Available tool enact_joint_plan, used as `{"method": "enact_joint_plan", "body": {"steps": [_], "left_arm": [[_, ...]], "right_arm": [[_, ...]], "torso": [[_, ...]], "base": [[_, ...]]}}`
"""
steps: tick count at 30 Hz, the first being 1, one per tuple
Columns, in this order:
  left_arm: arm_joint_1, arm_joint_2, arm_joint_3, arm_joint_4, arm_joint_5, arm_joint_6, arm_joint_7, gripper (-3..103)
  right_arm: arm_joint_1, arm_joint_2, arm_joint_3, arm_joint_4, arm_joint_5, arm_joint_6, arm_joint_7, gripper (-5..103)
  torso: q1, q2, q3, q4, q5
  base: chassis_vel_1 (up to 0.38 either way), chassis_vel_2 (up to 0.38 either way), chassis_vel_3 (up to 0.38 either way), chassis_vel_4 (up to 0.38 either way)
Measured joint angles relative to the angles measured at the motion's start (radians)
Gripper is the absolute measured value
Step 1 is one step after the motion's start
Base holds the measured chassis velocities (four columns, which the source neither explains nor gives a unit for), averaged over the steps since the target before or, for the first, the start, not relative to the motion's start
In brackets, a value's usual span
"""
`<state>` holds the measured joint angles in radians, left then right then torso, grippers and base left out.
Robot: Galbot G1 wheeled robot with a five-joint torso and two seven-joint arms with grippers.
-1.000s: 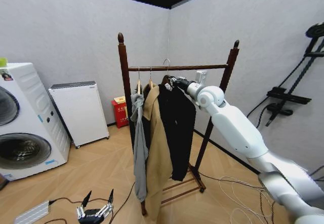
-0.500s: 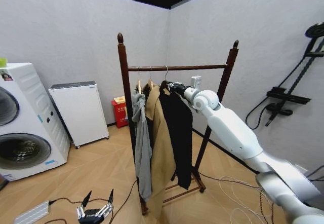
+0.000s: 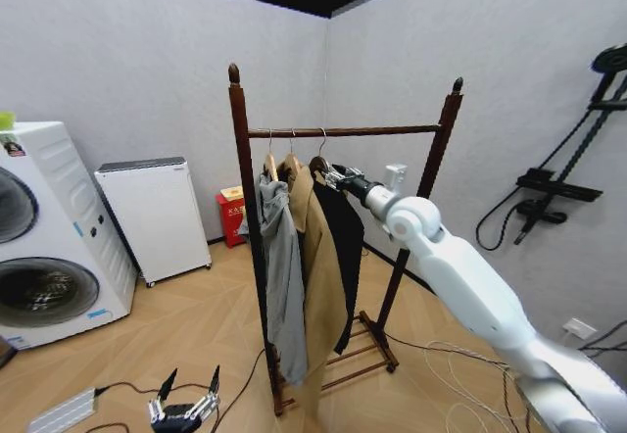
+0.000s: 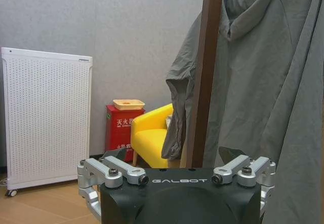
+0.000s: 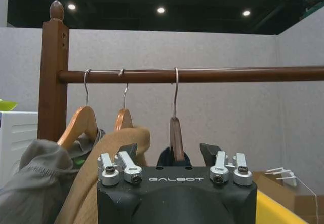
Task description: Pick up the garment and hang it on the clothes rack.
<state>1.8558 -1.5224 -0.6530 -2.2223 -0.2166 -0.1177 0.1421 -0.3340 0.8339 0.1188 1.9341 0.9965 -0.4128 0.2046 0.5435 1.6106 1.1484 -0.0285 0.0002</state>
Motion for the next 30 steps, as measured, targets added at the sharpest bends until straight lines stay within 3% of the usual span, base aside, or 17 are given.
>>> {"method": "enact_joint_plan", "body": {"steps": [2,4,6,7,9,13,15,16,18,19,23,30], "left_arm": [[0.000,0.000,0.000,0.000,0.000,0.000,0.000,100],[0.000,0.000,0.000,0.000,0.000,0.000,0.000,100],[0.000,0.000,0.000,0.000,0.000,0.000,0.000,100],[0.000,0.000,0.000,0.000,0.000,0.000,0.000,100],[0.000,0.000,0.000,0.000,0.000,0.000,0.000,100],[0.000,0.000,0.000,0.000,0.000,0.000,0.000,100],[0.000,0.000,0.000,0.000,0.000,0.000,0.000,100],[0.000,0.000,0.000,0.000,0.000,0.000,0.000,100],[0.000,0.000,0.000,0.000,0.000,0.000,0.000,100],[0.000,0.000,0.000,0.000,0.000,0.000,0.000,100],[0.000,0.000,0.000,0.000,0.000,0.000,0.000,100],[0.000,0.000,0.000,0.000,0.000,0.000,0.000,100]], "right_arm": [[-0.052,-0.013,0.023,0.038,0.000,0.005,0.022,72],[-0.194,-0.024,0.106,0.124,-0.022,0.005,0.057,84],[-0.374,-0.002,0.232,0.169,-0.117,0.003,0.047,94],[-0.374,-0.002,0.232,0.169,-0.117,0.003,0.047,94],[-0.597,0.052,0.352,0.188,-0.246,0.023,0.016,99],[-0.766,0.115,0.445,0.205,-0.354,0.059,-0.022,100],[-0.958,0.218,0.524,0.213,-0.474,0.136,-0.079,100],[-0.958,0.218,0.524,0.213,-0.474,0.136,-0.079,100],[-1.036,0.301,0.545,0.215,-0.527,0.184,-0.095,100],[-1.036,0.301,0.545,0.215,-0.527,0.184,-0.095,100],[-1.128,0.418,0.556,0.229,-0.613,0.248,-0.114,100],[-1.168,0.470,0.551,0.244,-0.674,0.285,-0.119,100]], "torso": [[0.000,0.000,0.000,0.0003,0.0000],[0.000,0.000,0.000,0.0004,0.0000],[0.000,0.000,0.000,0.0003,-0.0004],[0.000,0.000,0.000,0.0003,-0.0004],[0.000,0.000,0.000,0.0000,0.0008],[0.000,0.000,0.000,0.0000,0.0000],[0.000,0.000,0.000,-0.0001,-0.0002],[0.000,0.000,0.000,-0.0001,-0.0002],[0.000,0.000,0.000,0.0003,-0.0002],[0.000,0.000,0.000,0.0003,-0.0002],[0.000,0.000,0.000,0.0004,-0.0003],[0.000,0.000,0.000,0.0004,-0.0004]], "base": [[0.000,0.000,0.000,0.000],[0.000,0.000,0.000,0.000],[0.000,0.000,0.000,0.000],[0.000,0.000,0.000,0.000],[0.000,0.000,0.000,0.000],[0.000,0.000,0.000,0.000],[0.000,0.000,0.000,0.000],[0.000,0.000,0.000,0.000],[0.000,0.000,0.000,0.000],[0.000,0.000,0.000,0.000],[0.000,0.000,0.000,0.000],[0.000,0.000,0.000,0.000]]}}
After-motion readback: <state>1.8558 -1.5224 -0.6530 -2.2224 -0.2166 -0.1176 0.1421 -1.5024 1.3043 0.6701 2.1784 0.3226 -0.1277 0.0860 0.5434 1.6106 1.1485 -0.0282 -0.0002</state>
